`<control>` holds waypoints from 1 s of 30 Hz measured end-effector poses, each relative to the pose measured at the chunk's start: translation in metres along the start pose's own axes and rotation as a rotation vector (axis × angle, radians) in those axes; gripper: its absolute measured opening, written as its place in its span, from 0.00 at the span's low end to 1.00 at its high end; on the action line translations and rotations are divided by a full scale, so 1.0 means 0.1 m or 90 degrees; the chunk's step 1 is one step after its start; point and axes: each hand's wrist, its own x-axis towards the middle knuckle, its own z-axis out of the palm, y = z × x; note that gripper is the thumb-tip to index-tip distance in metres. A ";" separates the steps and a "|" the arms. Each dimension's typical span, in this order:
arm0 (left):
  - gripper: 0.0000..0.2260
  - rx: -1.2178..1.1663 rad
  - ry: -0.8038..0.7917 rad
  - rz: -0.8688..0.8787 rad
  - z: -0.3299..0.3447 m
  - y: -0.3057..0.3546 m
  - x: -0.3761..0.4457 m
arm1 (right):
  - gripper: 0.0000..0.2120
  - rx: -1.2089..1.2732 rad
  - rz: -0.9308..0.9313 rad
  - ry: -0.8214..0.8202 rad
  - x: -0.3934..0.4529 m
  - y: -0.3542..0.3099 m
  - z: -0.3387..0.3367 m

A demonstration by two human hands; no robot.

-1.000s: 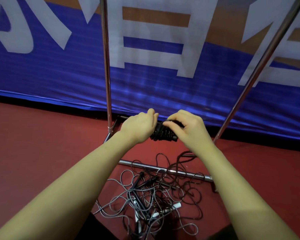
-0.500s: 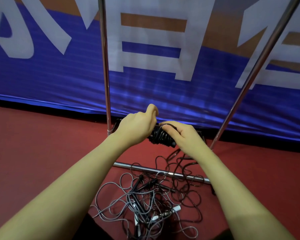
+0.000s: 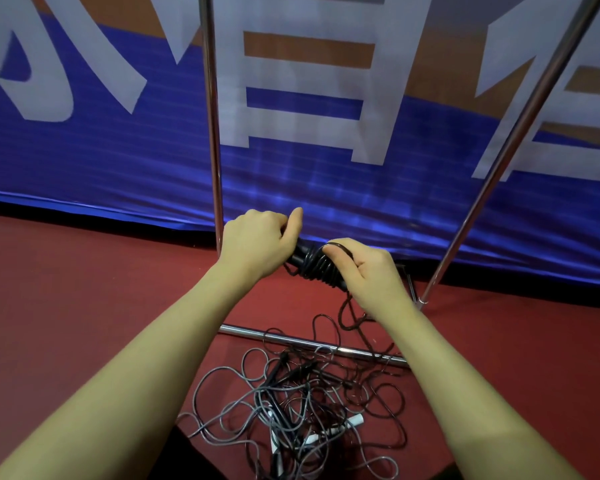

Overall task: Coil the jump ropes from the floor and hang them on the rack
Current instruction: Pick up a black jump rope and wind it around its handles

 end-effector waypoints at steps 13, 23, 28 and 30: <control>0.23 0.109 0.061 0.243 0.10 -0.08 -0.01 | 0.09 0.022 -0.038 -0.038 0.03 0.09 -0.15; 0.22 0.069 -0.007 0.289 0.15 -0.02 -0.05 | 0.11 0.177 0.100 0.004 0.08 -0.04 -0.18; 0.19 0.008 0.001 0.361 0.13 0.11 -0.11 | 0.13 0.217 0.124 0.024 0.13 0.01 -0.20; 0.19 -0.001 0.023 0.375 0.10 0.13 -0.11 | 0.14 0.227 0.125 0.019 0.14 0.02 -0.21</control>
